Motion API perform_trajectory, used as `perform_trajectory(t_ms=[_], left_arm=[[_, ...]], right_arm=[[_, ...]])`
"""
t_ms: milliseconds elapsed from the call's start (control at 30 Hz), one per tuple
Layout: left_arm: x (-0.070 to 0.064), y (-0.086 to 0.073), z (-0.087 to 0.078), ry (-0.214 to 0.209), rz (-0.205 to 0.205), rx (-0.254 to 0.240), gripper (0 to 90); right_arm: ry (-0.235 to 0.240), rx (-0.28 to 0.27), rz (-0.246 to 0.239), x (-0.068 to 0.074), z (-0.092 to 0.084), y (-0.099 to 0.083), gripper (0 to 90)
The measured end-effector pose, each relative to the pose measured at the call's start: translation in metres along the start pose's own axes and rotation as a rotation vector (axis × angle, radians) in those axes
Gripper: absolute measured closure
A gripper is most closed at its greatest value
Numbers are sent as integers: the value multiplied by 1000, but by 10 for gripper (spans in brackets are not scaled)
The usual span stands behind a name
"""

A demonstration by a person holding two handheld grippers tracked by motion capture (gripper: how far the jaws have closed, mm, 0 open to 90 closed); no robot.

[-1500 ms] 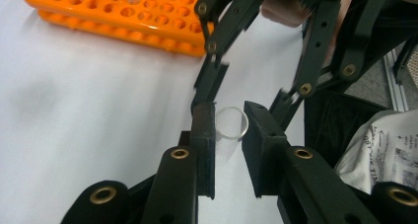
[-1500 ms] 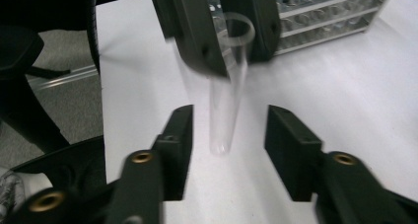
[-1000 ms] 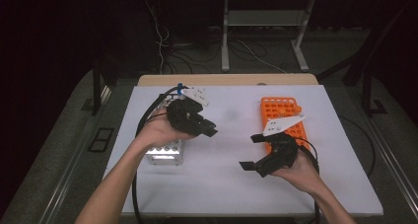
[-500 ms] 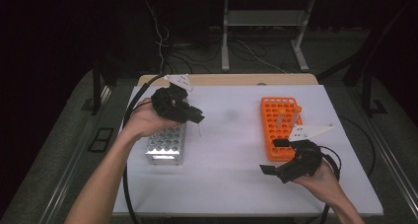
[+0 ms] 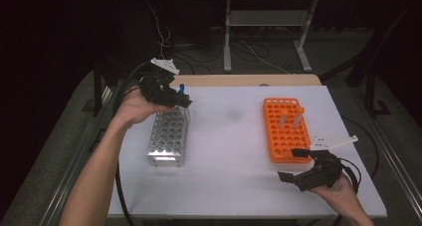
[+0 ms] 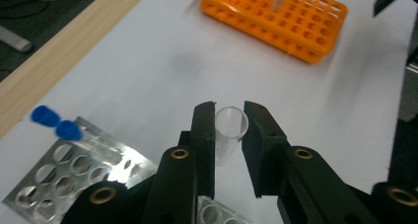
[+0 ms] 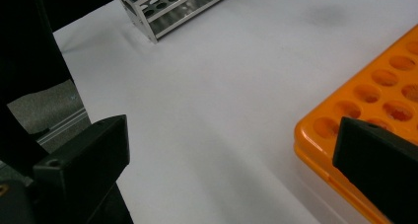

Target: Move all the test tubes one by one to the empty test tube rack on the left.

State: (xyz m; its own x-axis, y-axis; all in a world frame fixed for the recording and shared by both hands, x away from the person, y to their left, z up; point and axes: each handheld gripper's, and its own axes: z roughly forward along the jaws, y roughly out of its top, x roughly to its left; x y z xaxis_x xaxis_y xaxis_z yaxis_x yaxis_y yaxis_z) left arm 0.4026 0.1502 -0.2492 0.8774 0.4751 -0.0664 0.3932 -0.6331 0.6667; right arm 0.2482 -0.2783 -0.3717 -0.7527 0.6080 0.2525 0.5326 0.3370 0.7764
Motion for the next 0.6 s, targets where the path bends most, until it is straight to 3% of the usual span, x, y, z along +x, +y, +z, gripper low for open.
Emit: perform_trajectory(t_ms=[300,600], left_arm=[[29,-7,8,51,-65,4,750],[51,-14,20,83,-105,18,750]], right_arm=[[-5,4,14,-3,0,-10,4],[-9,6,21,-5,1,-14,4]])
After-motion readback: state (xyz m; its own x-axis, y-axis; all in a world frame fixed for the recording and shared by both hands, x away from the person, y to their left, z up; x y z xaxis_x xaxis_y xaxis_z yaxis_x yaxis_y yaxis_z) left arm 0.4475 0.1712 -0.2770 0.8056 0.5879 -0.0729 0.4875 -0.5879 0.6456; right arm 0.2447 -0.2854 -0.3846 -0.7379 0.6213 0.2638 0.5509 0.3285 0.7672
